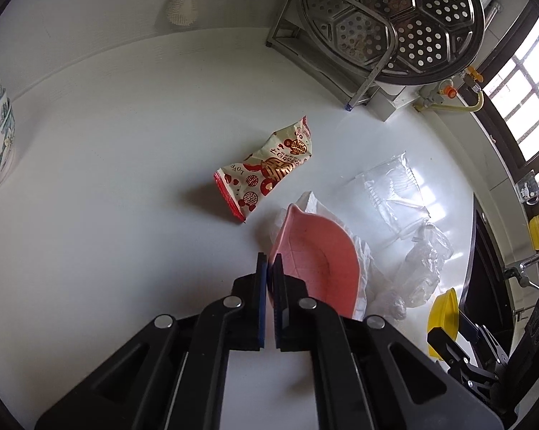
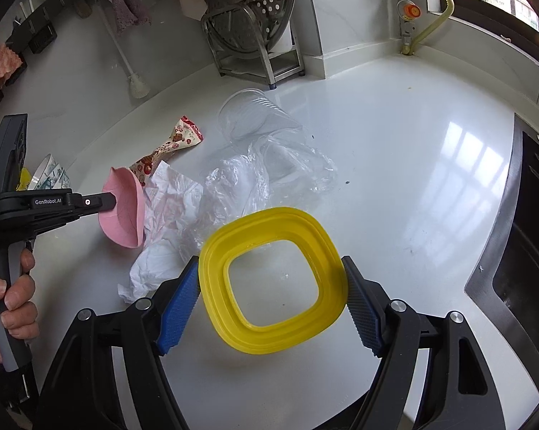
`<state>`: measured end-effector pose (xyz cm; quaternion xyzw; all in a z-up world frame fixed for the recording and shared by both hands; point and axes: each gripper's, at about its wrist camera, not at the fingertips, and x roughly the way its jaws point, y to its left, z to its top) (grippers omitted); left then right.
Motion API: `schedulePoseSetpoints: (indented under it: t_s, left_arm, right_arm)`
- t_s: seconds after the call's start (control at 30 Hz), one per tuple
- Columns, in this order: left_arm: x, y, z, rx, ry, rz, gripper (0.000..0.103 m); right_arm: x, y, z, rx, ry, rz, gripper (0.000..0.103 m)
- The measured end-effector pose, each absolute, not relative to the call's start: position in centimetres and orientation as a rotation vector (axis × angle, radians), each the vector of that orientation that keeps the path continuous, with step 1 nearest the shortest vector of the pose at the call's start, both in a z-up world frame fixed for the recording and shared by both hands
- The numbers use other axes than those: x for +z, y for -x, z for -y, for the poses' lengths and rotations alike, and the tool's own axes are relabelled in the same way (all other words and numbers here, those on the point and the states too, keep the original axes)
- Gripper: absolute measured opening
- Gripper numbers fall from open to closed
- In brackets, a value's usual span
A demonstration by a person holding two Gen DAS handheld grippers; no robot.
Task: Collect trash
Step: 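Grasp the pink leaf dish rim with the left tool while the right tool holds the yellow ring, then carry the pink dish and yellow ring over the grey basket with both tools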
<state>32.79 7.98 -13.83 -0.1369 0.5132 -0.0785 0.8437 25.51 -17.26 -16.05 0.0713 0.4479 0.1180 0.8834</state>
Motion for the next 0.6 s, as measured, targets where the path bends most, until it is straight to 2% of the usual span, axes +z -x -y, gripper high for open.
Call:
schedulePoseSetpoints:
  t_s: [0.6]
  left_arm:
    - [-10.7, -25.7, -8.8, -0.245, 0.169, -1.061, 0.004]
  right_arm:
    - [-12.7, -19.7, 16.6, 0.244, -0.19, -0.885, 0.073]
